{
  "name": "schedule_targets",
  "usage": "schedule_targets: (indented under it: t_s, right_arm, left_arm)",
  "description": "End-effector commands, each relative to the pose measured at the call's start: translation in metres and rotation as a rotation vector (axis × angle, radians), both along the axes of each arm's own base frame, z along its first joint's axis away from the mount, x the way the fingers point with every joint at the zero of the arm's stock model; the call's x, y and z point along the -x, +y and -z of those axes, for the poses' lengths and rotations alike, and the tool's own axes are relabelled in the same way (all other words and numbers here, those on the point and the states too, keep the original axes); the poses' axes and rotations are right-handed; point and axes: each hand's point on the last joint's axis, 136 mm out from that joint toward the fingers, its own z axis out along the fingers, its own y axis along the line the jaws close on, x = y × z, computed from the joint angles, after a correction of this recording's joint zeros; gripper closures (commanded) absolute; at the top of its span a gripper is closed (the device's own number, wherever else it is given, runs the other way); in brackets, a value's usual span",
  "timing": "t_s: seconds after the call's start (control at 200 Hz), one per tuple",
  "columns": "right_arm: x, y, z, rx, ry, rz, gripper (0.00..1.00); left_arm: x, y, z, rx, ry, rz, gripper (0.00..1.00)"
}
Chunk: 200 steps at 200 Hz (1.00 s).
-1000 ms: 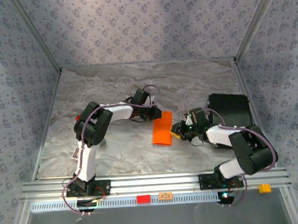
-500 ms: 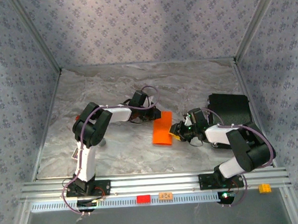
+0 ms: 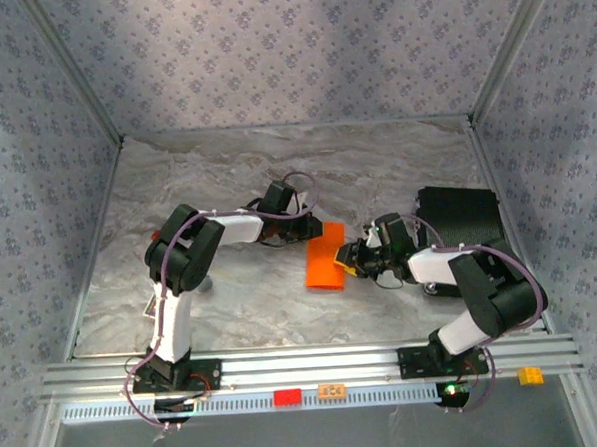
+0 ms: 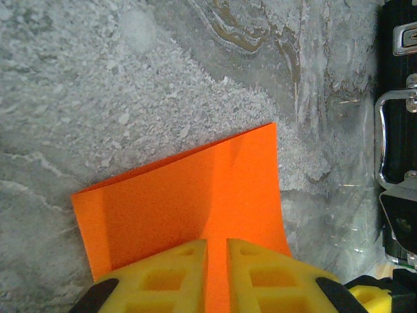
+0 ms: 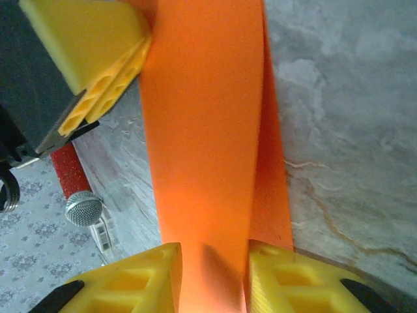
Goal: Fold a paper plane with a square sheet of paper (pick it up from the middle)
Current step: Fold the triangle a second time at the center of the table.
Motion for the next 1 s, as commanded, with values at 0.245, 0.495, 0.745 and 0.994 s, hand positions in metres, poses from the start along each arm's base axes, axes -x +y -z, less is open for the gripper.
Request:
schedule_targets:
  t_s: [0.245,0.495,0.745,0.994]
  right_arm:
    - [-0.02,0.008,-0.004,-0.062,-0.029,-0.02,0.72]
    - [-0.017,0.006,-0.003,-0.062,-0.031,-0.025,0.77]
    - [-0.013,0.003,0.006,-0.03,-0.01,-0.025,0.87]
    - [-0.012,0.005,0.006,-0.017,-0.004,-0.053,0.84]
  left_arm:
    - [0.02,0.016,0.024,-0.081,0.088,-0.011,0.84]
    - [0.021,0.013,0.02,-0.072,0.082,-0.002,0.83]
    - [0.019,0.003,-0.022,0.0,-0.005,0.03,0.7]
    - [0.032,0.004,-0.063,0.013,-0.111,0.074,0.56]
